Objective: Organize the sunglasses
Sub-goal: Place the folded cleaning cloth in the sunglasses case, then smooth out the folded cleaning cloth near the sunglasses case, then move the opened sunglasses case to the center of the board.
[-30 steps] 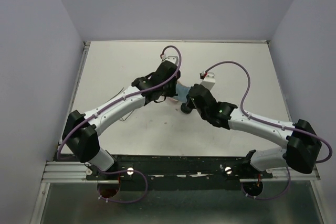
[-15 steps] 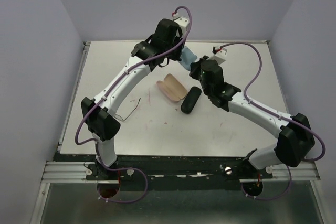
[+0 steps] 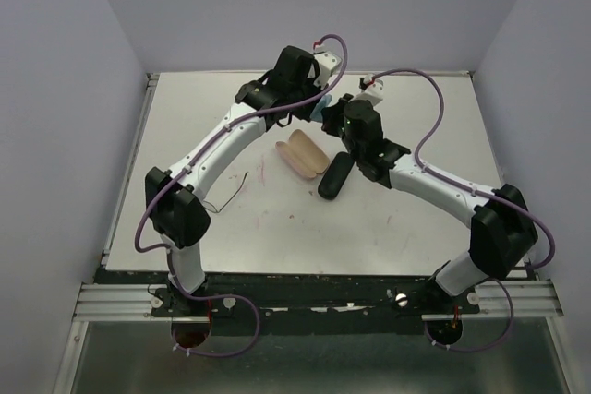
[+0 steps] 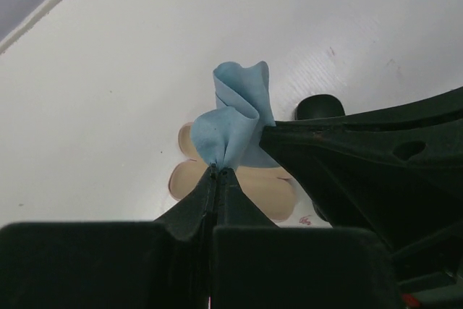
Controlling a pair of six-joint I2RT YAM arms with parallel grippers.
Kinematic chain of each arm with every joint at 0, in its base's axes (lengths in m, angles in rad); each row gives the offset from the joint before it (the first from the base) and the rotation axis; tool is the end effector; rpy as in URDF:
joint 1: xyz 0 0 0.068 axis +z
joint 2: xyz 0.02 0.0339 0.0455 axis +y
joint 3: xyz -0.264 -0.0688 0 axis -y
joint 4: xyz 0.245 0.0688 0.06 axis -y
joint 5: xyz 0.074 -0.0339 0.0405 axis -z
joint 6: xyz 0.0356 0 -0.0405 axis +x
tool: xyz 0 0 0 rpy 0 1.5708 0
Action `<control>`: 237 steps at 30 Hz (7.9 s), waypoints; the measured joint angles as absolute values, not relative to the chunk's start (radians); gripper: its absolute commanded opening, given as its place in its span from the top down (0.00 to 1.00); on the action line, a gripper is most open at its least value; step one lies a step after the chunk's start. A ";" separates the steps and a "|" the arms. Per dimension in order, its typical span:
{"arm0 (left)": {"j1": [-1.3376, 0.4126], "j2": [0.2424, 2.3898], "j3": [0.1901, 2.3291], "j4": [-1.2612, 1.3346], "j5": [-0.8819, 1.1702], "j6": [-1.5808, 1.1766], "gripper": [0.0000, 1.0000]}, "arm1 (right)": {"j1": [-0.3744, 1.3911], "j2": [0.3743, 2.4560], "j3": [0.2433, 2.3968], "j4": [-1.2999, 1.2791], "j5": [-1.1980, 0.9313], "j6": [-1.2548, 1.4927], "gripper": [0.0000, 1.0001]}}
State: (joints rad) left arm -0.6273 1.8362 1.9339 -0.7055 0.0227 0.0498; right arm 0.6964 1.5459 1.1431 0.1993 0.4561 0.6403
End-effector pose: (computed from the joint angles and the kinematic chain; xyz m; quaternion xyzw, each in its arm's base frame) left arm 0.3373 -0.2455 0.3893 0.2993 0.8342 -0.1415 0.4410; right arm 0.2909 0.2228 0.3152 0.1216 0.7589 0.2437 0.5915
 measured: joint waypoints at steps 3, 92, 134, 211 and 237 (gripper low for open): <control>-0.609 1.836 1.874 -0.678 0.007 0.064 1.00 | 0.696 1.567 1.137 0.200 0.440 0.658 0.99; -0.498 2.146 1.701 -0.426 0.053 -0.061 0.69 | 0.694 1.876 0.974 0.289 0.400 0.943 0.71; -0.498 2.125 1.668 -0.481 0.207 -0.141 0.84 | 0.694 1.882 1.042 0.237 0.376 0.757 0.72; -0.309 1.392 0.864 -0.199 0.213 -0.766 0.02 | 0.511 1.982 1.087 0.287 -0.271 0.501 0.78; -0.352 1.665 0.902 0.011 0.404 -0.816 0.51 | 0.693 1.790 0.760 0.469 0.002 0.864 0.56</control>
State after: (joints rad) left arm -0.3515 1.6653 0.9020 0.0109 0.4038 -0.8158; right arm 0.6930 1.7897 0.7601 0.4694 0.0017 0.8639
